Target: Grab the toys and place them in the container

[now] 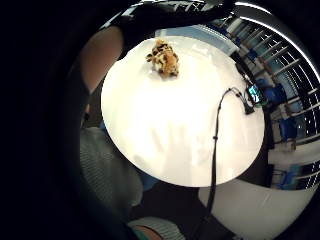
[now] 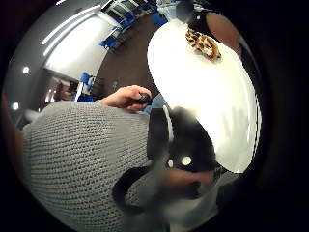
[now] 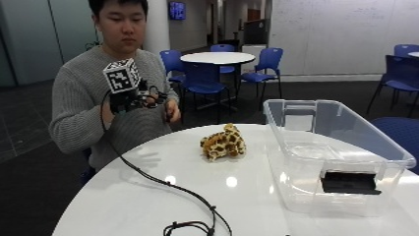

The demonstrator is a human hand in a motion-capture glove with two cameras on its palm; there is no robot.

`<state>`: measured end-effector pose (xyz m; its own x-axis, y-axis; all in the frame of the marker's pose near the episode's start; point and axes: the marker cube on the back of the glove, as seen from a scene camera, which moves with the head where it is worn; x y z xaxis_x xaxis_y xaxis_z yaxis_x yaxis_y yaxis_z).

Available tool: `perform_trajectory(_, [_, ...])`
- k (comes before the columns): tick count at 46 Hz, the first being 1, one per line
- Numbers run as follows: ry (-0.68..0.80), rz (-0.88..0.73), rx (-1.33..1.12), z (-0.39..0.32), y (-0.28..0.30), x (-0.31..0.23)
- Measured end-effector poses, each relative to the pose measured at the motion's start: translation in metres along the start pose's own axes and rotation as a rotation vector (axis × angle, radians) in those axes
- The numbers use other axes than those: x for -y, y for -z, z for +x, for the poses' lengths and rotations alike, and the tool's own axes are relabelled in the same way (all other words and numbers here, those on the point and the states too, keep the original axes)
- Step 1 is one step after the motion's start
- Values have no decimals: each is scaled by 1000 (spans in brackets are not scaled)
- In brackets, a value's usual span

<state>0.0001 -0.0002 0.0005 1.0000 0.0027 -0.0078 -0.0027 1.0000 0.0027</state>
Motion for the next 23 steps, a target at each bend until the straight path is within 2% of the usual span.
perform_trajectory(23, [-20,-18,8,0,-5,6])
